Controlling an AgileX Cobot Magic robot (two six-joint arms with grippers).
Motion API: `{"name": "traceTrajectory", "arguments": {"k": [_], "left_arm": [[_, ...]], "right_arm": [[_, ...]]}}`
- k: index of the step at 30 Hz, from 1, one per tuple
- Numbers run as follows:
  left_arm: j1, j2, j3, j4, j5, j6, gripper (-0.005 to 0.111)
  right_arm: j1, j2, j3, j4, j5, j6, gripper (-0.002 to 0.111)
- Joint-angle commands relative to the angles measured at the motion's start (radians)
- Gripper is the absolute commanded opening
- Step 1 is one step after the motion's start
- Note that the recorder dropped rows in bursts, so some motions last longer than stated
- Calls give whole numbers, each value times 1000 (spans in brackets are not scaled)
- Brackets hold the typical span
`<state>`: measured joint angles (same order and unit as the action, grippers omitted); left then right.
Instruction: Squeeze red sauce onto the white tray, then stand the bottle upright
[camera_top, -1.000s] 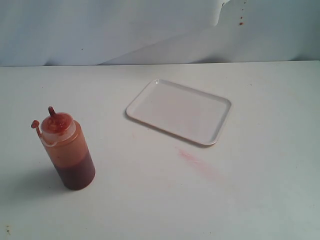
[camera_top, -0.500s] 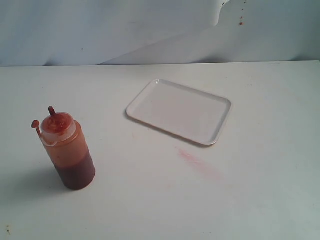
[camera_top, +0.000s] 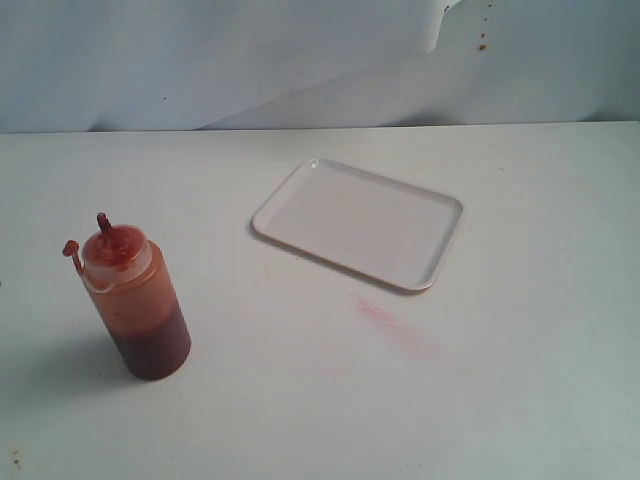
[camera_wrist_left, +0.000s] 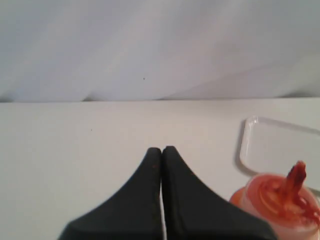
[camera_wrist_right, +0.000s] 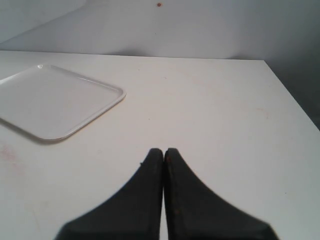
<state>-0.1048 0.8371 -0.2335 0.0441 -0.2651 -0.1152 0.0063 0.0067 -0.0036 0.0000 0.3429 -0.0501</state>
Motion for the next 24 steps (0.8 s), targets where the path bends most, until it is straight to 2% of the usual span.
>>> {"name": "traceTrajectory", "arguments": {"k": [1,5,10,15,19,24], "left_arm": [[-4,3,-3,94,65,-70,0],[-4,3,-3,176,129,-72,0],[-4,7,-3,176,235,-97,0],[-4,69,17,176,232,-97,0],[-4,190,97,176,87,-93,0],[-4,323,190,271,-246,-82,0]], "right_arm": [[-6,-7,4,0,0,3,0],[-6,-7,4,0,0,3,0],[-6,-7,4,0,0,3,0],[-6,-7,4,0,0,3,0],[-6,-7,4,0,0,3,0],[-6,-7,4,0,0,3,0]]}}
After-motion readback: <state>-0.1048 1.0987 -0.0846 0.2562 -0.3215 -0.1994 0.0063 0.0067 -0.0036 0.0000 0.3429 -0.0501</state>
